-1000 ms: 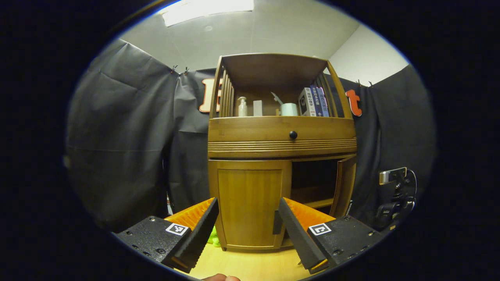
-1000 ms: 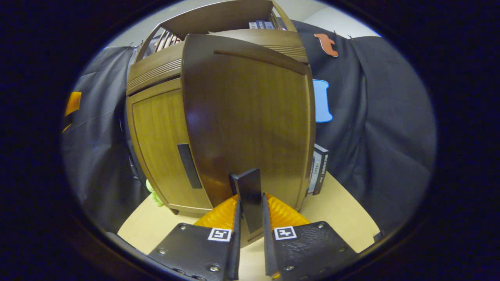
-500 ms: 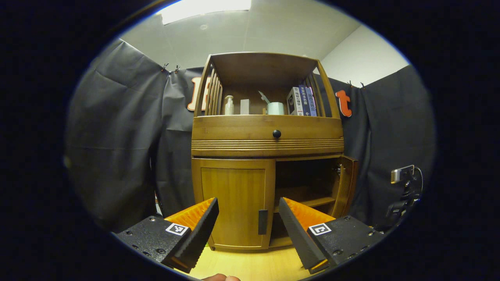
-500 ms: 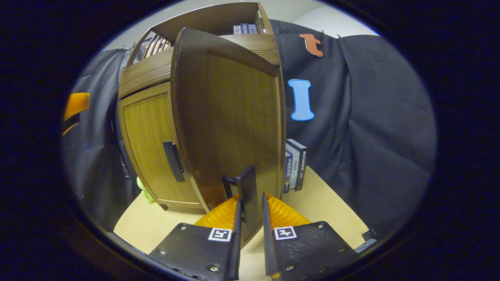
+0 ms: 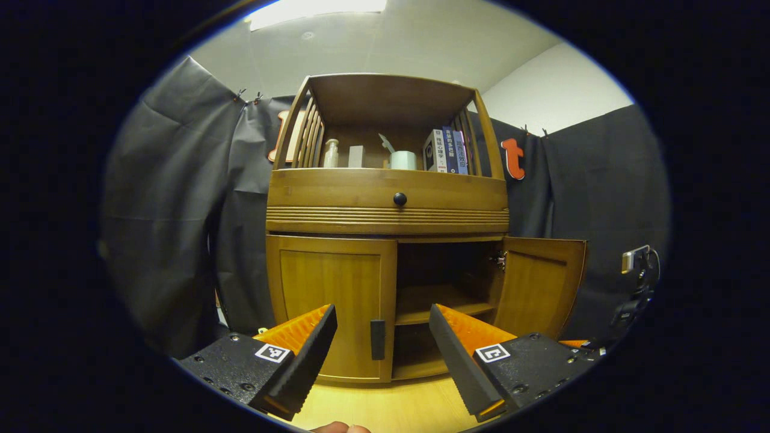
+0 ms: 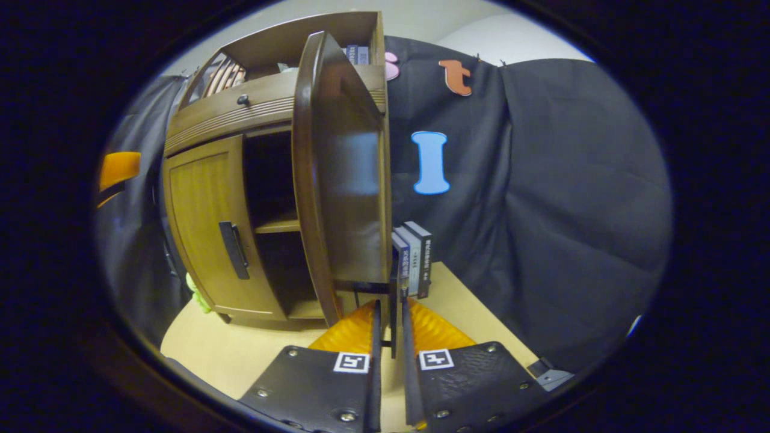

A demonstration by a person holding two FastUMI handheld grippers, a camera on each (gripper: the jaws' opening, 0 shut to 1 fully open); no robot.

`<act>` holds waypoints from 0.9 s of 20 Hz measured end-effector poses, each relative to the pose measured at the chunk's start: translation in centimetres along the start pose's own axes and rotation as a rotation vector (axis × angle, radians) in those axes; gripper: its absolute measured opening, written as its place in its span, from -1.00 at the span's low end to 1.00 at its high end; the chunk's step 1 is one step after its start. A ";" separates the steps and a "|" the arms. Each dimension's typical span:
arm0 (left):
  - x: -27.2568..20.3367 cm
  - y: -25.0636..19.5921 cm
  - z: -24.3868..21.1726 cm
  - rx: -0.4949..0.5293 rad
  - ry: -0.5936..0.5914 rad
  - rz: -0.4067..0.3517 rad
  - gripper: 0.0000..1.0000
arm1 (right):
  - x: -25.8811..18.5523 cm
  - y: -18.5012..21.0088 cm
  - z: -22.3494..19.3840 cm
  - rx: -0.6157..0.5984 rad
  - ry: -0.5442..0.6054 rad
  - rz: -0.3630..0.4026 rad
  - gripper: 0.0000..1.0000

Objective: Open the right door of the double-door shoe cabinet with the right hand, and open the left door with the left hand.

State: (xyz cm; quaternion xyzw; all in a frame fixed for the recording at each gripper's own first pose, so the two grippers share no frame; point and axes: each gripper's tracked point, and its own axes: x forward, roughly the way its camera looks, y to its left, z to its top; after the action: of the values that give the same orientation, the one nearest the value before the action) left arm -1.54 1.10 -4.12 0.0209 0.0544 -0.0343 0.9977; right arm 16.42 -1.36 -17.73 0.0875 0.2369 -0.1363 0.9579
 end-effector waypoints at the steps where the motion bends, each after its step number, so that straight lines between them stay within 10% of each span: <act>1: 0.2 -0.3 -0.2 0.001 0.003 -0.007 0.86 | 0.0 -0.5 -0.1 0.003 0.000 -0.002 -0.88; 18: 10.3 0.2 -8.6 0.005 0.143 -0.033 0.92 | -1.1 -9.8 1.9 0.027 -0.063 -0.200 -0.68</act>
State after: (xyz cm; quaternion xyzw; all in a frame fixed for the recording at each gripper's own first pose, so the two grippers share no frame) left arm 7.73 1.04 -13.75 0.0248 0.1260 -0.0492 0.9905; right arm 13.36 -10.89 -16.60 0.0718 0.2125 -0.2373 0.9452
